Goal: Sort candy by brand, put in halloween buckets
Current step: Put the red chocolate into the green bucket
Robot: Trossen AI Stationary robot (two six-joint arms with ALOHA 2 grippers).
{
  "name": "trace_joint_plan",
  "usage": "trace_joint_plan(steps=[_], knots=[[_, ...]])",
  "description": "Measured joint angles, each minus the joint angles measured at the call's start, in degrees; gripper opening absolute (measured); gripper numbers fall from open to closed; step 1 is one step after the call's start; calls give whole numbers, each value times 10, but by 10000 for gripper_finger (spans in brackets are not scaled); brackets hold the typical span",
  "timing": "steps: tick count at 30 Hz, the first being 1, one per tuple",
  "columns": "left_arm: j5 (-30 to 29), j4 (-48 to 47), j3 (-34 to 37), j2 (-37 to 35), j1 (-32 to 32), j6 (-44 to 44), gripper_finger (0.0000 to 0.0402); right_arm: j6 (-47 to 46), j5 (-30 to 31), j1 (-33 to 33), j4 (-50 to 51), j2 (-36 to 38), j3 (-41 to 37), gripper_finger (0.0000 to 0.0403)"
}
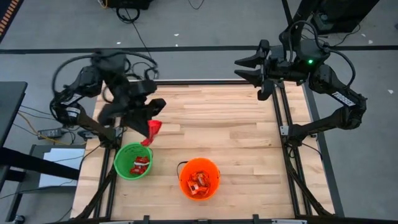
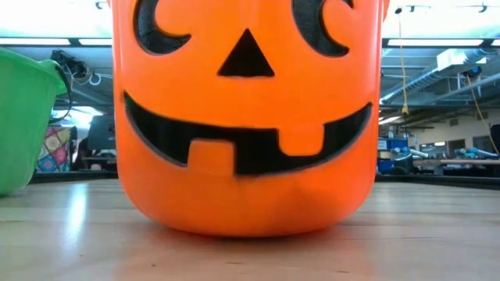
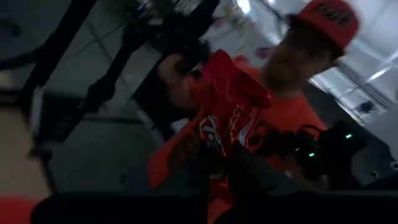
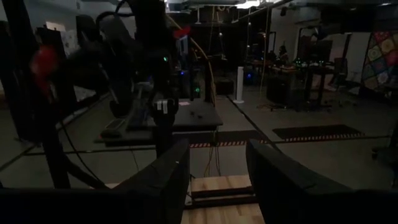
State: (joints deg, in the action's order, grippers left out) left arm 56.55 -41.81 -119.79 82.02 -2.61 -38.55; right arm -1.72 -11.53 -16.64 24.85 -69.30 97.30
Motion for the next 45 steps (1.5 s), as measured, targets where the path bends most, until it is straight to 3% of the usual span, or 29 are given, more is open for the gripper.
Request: trace_joint_plan(steps=[7,14,17,19,24,35,39,45], knots=[[-3,83,0,0,32,-24,51,0,1,0,-24,-9,0,170],[-3,87,0,-12,71,-9,51,-9,10,0,-33,-27,0,170],[-14,42,0,-31,83,-9,51,-11,16,0,-34,-36,0,170],[-40,-23,0,-42,89,1,51,-12,16,0,-35,-43,0,170],[-172,-212,0,-70,116,58,51,-24,18,0,-53,-60,0,170],[-446,-487,8,-101,179,53,51,-42,21,0,-82,-75,0,170],[-452,-427,74,-135,189,52,51,-47,21,0,-84,-75,0,170],[-465,-470,237,-183,206,8,51,-47,21,0,-85,-75,0,170]])
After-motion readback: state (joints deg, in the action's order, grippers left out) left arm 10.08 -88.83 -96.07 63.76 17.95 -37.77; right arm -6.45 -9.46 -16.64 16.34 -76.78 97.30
